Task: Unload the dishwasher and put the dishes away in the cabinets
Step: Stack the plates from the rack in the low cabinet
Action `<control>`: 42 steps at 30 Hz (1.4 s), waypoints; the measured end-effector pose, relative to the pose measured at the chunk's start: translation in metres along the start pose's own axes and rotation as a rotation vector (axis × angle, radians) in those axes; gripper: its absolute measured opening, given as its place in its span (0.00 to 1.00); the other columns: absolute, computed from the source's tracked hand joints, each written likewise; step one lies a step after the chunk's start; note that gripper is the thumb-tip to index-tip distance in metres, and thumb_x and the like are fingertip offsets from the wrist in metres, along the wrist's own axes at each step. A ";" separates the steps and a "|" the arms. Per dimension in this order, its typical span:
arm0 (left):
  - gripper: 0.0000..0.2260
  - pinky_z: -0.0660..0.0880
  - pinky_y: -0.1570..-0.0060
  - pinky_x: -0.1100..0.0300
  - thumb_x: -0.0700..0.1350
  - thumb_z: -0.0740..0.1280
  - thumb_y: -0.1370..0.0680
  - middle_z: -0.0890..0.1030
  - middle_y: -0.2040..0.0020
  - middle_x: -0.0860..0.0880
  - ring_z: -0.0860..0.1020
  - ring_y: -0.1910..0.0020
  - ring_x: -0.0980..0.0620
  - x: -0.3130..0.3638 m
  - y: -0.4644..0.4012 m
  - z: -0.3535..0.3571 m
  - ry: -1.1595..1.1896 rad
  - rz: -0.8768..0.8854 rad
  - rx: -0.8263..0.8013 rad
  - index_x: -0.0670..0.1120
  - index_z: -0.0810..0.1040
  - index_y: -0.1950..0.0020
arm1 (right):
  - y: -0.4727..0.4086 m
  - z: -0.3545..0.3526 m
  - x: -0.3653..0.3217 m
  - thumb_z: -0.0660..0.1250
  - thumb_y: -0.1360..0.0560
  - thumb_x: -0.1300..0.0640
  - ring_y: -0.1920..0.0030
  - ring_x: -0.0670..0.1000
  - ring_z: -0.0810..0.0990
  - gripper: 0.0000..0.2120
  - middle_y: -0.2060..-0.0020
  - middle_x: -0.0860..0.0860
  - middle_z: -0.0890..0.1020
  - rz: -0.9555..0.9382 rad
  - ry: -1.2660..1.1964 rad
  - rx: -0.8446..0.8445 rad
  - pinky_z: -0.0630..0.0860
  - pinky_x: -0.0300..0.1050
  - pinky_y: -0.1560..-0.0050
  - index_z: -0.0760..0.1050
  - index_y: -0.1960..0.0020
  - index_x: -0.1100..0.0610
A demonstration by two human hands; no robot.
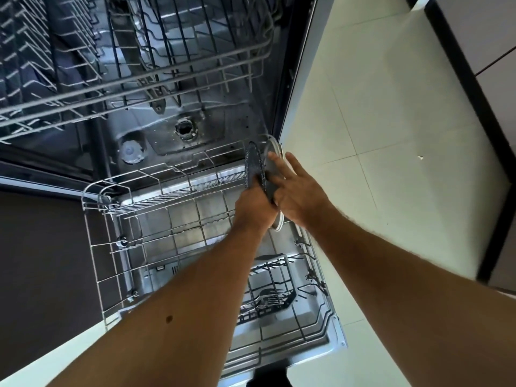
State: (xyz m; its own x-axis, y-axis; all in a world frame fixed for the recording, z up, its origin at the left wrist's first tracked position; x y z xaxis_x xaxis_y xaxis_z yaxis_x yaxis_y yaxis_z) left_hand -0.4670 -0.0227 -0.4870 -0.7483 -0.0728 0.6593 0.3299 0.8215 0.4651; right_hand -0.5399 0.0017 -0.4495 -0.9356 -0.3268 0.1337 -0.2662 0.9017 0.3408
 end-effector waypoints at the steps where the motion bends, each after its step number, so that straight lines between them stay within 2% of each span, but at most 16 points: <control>1: 0.16 0.64 0.81 0.74 0.55 0.65 0.21 0.81 0.63 0.53 0.77 0.71 0.61 -0.002 0.001 -0.001 -0.029 -0.006 0.012 0.51 0.70 0.36 | -0.001 0.000 -0.001 0.63 0.21 0.52 0.21 0.63 0.42 0.25 0.24 0.54 0.64 -0.009 0.012 -0.016 0.43 0.66 0.24 0.66 0.25 0.54; 5: 0.09 0.67 0.74 0.69 0.55 0.64 0.21 0.80 0.65 0.55 0.78 0.68 0.60 -0.007 0.013 -0.009 -0.013 -0.042 0.073 0.51 0.77 0.48 | -0.003 -0.005 -0.004 0.66 0.23 0.52 0.22 0.66 0.46 0.16 0.31 0.50 0.76 -0.052 0.113 -0.093 0.39 0.72 0.27 0.78 0.36 0.51; 8: 0.10 0.72 0.71 0.65 0.55 0.63 0.22 0.80 0.64 0.55 0.79 0.68 0.59 -0.008 0.029 -0.014 0.033 -0.018 0.089 0.51 0.76 0.46 | 0.005 -0.011 -0.008 0.70 0.25 0.52 0.22 0.64 0.51 0.13 0.35 0.48 0.79 -0.080 0.160 -0.118 0.34 0.71 0.28 0.81 0.40 0.47; 10: 0.12 0.80 0.67 0.56 0.56 0.62 0.23 0.81 0.64 0.53 0.81 0.68 0.53 -0.010 0.039 -0.015 0.049 0.004 0.071 0.52 0.75 0.44 | 0.013 -0.016 -0.010 0.71 0.26 0.52 0.22 0.63 0.53 0.13 0.36 0.47 0.80 -0.086 0.153 -0.107 0.33 0.69 0.29 0.81 0.42 0.46; 12: 0.06 0.82 0.64 0.50 0.50 0.62 0.21 0.80 0.65 0.53 0.82 0.67 0.49 -0.013 0.050 -0.020 0.045 0.001 0.044 0.53 0.74 0.46 | 0.023 -0.022 -0.012 0.69 0.25 0.52 0.22 0.62 0.52 0.12 0.37 0.46 0.80 -0.088 0.126 -0.126 0.32 0.68 0.29 0.81 0.42 0.45; 14: 0.03 0.81 0.65 0.52 0.47 0.63 0.21 0.80 0.67 0.53 0.81 0.68 0.50 -0.013 0.063 -0.031 0.023 0.003 0.043 0.55 0.74 0.51 | 0.033 -0.032 -0.015 0.68 0.24 0.52 0.21 0.61 0.50 0.12 0.36 0.46 0.80 -0.083 0.112 -0.148 0.32 0.68 0.28 0.80 0.41 0.45; 17: 0.05 0.77 0.68 0.59 0.46 0.64 0.20 0.80 0.67 0.53 0.80 0.67 0.52 -0.008 0.085 -0.053 -0.033 0.027 0.020 0.54 0.73 0.56 | 0.049 -0.056 -0.022 0.69 0.25 0.52 0.21 0.59 0.51 0.12 0.37 0.45 0.80 -0.057 0.095 -0.144 0.29 0.65 0.28 0.80 0.41 0.44; 20: 0.02 0.81 0.63 0.53 0.45 0.65 0.21 0.81 0.64 0.50 0.82 0.65 0.51 -0.001 0.111 -0.078 -0.050 0.037 -0.038 0.51 0.76 0.53 | 0.069 -0.085 -0.033 0.69 0.25 0.51 0.21 0.59 0.50 0.14 0.34 0.46 0.78 -0.042 0.093 -0.146 0.23 0.62 0.33 0.79 0.40 0.45; 25: 0.03 0.81 0.59 0.54 0.45 0.66 0.21 0.80 0.62 0.51 0.80 0.62 0.52 0.011 0.176 -0.145 -0.044 0.017 -0.011 0.47 0.77 0.49 | 0.109 -0.159 -0.056 0.69 0.24 0.50 0.20 0.56 0.49 0.11 0.34 0.47 0.78 0.033 -0.058 -0.053 0.20 0.56 0.31 0.82 0.43 0.48; 28: 0.07 0.81 0.56 0.50 0.45 0.66 0.21 0.81 0.60 0.50 0.81 0.59 0.48 0.011 0.221 -0.188 -0.032 -0.022 0.006 0.46 0.77 0.45 | 0.135 -0.210 -0.077 0.64 0.21 0.52 0.21 0.55 0.52 0.13 0.32 0.48 0.76 0.099 -0.115 -0.061 0.28 0.56 0.25 0.79 0.37 0.48; 30: 0.07 0.79 0.63 0.56 0.45 0.65 0.21 0.80 0.61 0.52 0.80 0.62 0.51 0.009 0.249 -0.211 -0.042 -0.037 0.017 0.46 0.77 0.43 | 0.150 -0.238 -0.090 0.63 0.20 0.53 0.23 0.55 0.58 0.15 0.33 0.48 0.77 0.155 -0.145 -0.027 0.34 0.56 0.23 0.78 0.35 0.48; 33: 0.08 0.74 0.65 0.61 0.45 0.65 0.21 0.80 0.60 0.52 0.79 0.62 0.53 0.009 0.293 -0.255 -0.033 -0.044 0.055 0.46 0.78 0.43 | 0.170 -0.282 -0.116 0.61 0.20 0.55 0.31 0.53 0.69 0.15 0.38 0.48 0.81 0.232 -0.191 0.017 0.39 0.53 0.23 0.78 0.35 0.46; 35: 0.08 0.74 0.63 0.61 0.45 0.65 0.21 0.82 0.57 0.50 0.79 0.61 0.53 0.009 0.318 -0.275 -0.045 -0.045 0.080 0.47 0.79 0.44 | 0.178 -0.298 -0.133 0.61 0.19 0.57 0.35 0.53 0.72 0.15 0.42 0.49 0.83 0.249 -0.199 0.042 0.43 0.53 0.22 0.79 0.37 0.46; 37: 0.07 0.69 0.67 0.64 0.45 0.65 0.21 0.81 0.58 0.52 0.77 0.62 0.57 0.009 0.342 -0.296 -0.030 -0.036 0.113 0.48 0.79 0.45 | 0.185 -0.318 -0.148 0.63 0.20 0.55 0.37 0.53 0.74 0.13 0.45 0.49 0.84 0.253 -0.209 0.070 0.48 0.53 0.22 0.80 0.39 0.46; 40: 0.03 0.65 0.72 0.69 0.43 0.65 0.21 0.77 0.63 0.56 0.74 0.66 0.61 0.008 0.376 -0.323 0.010 -0.018 0.170 0.48 0.78 0.50 | 0.195 -0.340 -0.167 0.64 0.20 0.52 0.45 0.51 0.76 0.11 0.51 0.47 0.85 0.247 -0.237 0.071 0.62 0.50 0.28 0.81 0.40 0.46; 42: 0.02 0.66 0.73 0.68 0.42 0.65 0.21 0.76 0.65 0.56 0.74 0.67 0.57 0.005 0.398 -0.340 0.043 -0.024 0.205 0.49 0.77 0.53 | 0.201 -0.359 -0.177 0.64 0.20 0.53 0.50 0.51 0.77 0.10 0.55 0.48 0.85 0.280 -0.302 0.090 0.72 0.48 0.38 0.82 0.42 0.48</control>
State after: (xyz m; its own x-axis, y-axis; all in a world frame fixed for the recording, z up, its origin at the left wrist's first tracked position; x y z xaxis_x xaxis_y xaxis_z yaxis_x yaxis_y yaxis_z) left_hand -0.1439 0.1119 -0.0974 -0.7276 -0.1144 0.6764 0.1848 0.9168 0.3539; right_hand -0.3449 0.1389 -0.0706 -0.9971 0.0203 -0.0735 0.0016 0.9693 0.2458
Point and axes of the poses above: each hand's wrist, its own y-axis away from the middle knuckle, its own z-axis out of the palm, x = y × z, the point moved 7 cm from there along -y, towards the middle knuckle
